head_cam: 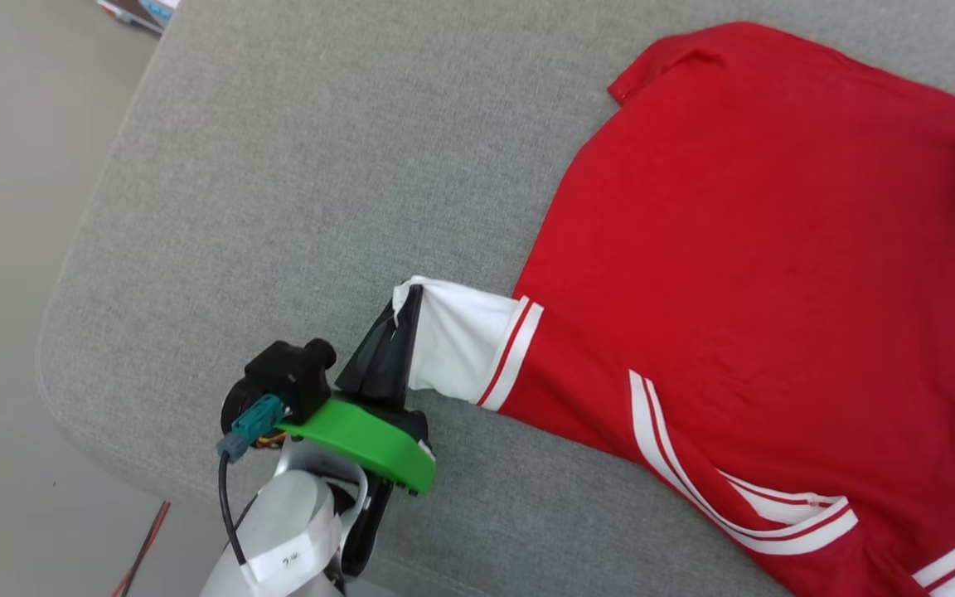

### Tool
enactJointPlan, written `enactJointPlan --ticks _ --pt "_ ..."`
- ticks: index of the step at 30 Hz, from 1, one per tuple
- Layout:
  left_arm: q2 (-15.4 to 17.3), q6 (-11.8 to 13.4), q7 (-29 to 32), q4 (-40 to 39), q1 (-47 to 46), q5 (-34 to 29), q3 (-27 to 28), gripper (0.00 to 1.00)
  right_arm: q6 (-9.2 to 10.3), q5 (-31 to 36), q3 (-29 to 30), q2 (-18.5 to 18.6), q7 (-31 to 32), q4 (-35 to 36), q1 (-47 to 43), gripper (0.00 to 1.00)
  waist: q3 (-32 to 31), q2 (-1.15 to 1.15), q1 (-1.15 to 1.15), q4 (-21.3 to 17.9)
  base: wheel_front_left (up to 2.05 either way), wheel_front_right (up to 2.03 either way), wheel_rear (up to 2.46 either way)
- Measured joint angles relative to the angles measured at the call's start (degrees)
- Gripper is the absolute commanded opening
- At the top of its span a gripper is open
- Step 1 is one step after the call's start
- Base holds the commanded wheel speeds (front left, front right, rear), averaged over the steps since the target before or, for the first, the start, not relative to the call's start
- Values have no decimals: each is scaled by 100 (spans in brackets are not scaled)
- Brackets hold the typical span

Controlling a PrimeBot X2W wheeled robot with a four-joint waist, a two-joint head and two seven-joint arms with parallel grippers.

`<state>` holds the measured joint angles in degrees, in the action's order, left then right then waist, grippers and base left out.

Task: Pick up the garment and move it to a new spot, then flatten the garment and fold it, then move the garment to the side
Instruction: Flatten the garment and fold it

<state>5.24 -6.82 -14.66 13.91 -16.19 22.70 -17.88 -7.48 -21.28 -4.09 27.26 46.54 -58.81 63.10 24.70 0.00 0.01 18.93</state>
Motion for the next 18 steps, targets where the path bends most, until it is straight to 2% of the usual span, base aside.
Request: enactJointPlan --ticks 4,10,14,18 --pt "47 0 0 112 194 2 101 0 -4 -110 -126 63 -114 223 -262 0 -295 0 0 -84 0 0 0" --pt "243 47 0 255 586 60 336 0 -4 -413 -297 367 -246 977 -931 0 -776 0 0 -326 0 0 0" --pt "383 103 11 264 829 112 427 0 -5 -698 -237 569 -291 1625 -1689 0 -1054 0 -1 -598 0 0 0" --pt "494 163 81 236 1023 159 525 0 -4 -890 102 720 -349 2290 -2776 0 -1304 0 -1 -913 0 0 0"
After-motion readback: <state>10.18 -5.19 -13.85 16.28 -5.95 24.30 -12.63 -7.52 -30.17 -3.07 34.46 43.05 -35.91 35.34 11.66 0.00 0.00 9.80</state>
